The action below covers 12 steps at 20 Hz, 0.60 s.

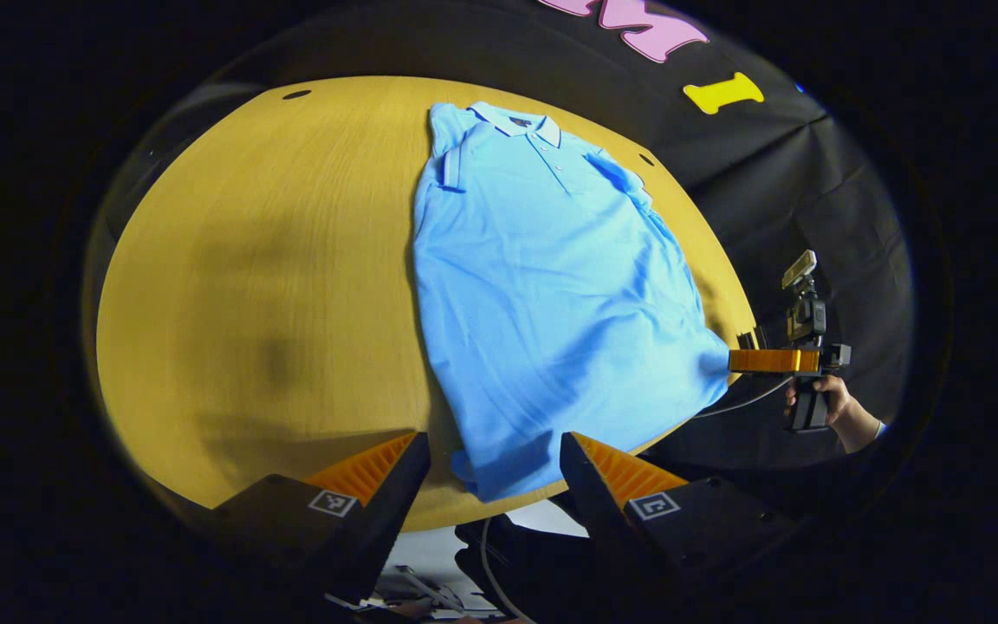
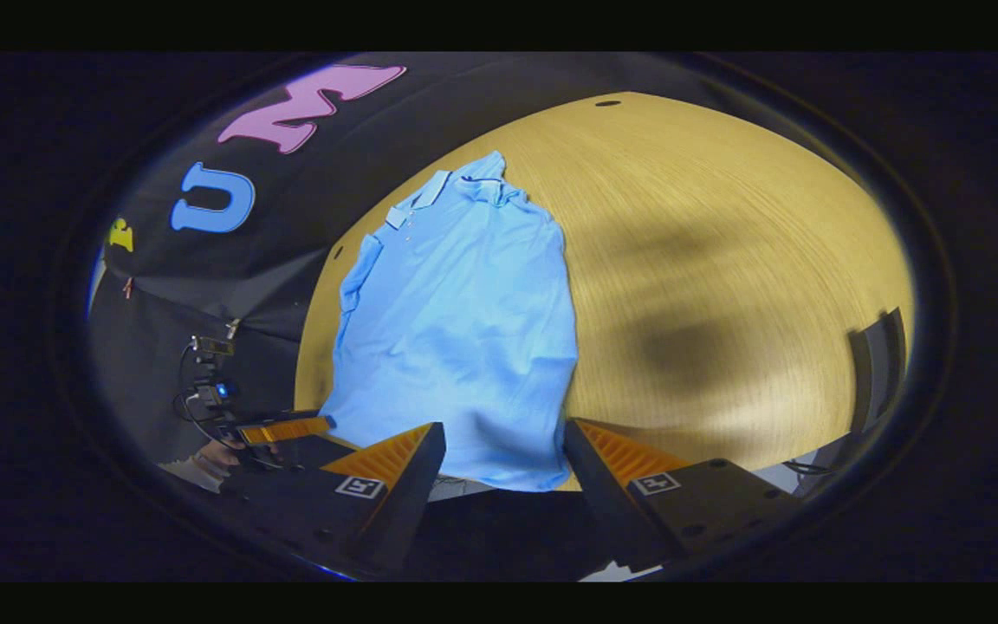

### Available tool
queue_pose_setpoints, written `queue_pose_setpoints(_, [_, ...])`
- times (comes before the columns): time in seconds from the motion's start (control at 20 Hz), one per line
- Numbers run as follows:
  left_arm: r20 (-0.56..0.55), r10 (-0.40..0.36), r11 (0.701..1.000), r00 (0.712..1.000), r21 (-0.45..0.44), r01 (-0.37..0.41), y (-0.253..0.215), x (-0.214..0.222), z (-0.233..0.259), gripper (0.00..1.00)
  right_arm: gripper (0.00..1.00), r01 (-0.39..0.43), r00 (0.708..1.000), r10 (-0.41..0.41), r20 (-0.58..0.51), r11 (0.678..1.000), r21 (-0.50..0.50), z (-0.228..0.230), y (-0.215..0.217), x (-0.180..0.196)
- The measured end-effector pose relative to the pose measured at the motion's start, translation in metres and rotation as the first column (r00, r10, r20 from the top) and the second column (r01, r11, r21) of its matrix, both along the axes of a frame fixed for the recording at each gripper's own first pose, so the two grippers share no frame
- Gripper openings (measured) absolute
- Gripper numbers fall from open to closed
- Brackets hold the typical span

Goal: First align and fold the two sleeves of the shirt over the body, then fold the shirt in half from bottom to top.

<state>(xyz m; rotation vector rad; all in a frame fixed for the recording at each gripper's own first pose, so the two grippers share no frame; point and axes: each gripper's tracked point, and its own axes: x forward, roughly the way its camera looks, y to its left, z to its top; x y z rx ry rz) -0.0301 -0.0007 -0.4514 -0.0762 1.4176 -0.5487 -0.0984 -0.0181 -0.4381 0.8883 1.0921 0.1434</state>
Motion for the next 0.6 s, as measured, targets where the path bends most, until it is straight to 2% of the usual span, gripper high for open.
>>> queue_pose_setpoints(0.05, [-0.012,-0.008,1.0,1.0,-0.011,0.008,-0.004,-0.003,0.001,0.98,0.87,-0.014,1.0,0.014,0.002,1.0,0.005,0.0,0.004,0.002])
queue_pose_setpoints(0.1, [-0.013,-0.017,1.0,1.0,-0.017,0.017,-0.009,-0.004,0.001,0.98,0.8,-0.027,1.0,0.027,0.007,1.0,0.009,0.001,0.007,0.003])
queue_pose_setpoints(0.2, [0.003,-0.03,0.999,1.0,-0.024,0.03,-0.019,-0.001,-0.002,0.98,0.8,-0.039,0.999,0.039,0.015,0.998,0.041,0.0,0.018,0.01])
queue_pose_setpoints(0.25, [0.009,-0.035,0.999,0.999,-0.02,0.035,-0.022,0.002,-0.004,0.97,0.84,-0.038,0.999,0.037,0.012,0.997,0.071,0.0,0.024,0.015])
queue_pose_setpoints(0.35, [0.005,-0.066,0.998,0.998,0.013,0.066,-0.025,0.0,-0.013,0.91,0.75,-0.069,0.998,0.068,0.007,0.995,0.07,-0.007,0.032,0.019])
queue_pose_setpoints(0.4, [0.001,-0.076,0.996,0.997,0.052,0.075,-0.021,0.0,-0.021,0.64,0.53,-0.104,0.994,0.104,-0.014,0.994,0.026,-0.018,0.032,0.015])
queue_pose_setpoints(0.5, [0.016,-0.074,0.997,0.997,0.036,0.074,-0.028,0.007,-0.015,0.11,0.24,-0.118,0.993,0.118,-0.019,0.993,0.026,-0.02,0.035,0.018])
queue_pose_setpoints(0.55, [0.046,-0.086,0.996,0.995,0.041,0.085,-0.029,0.014,-0.012,0.08,0.1,-0.131,0.991,0.131,-0.007,0.991,0.016,-0.019,0.034,0.019])
queue_pose_setpoints(0.6, [0.067,-0.1,0.995,0.993,0.031,0.098,-0.031,0.018,-0.007,0.06,0.09,-0.144,0.99,0.144,0.008,0.99,0.0,-0.017,0.032,0.021])
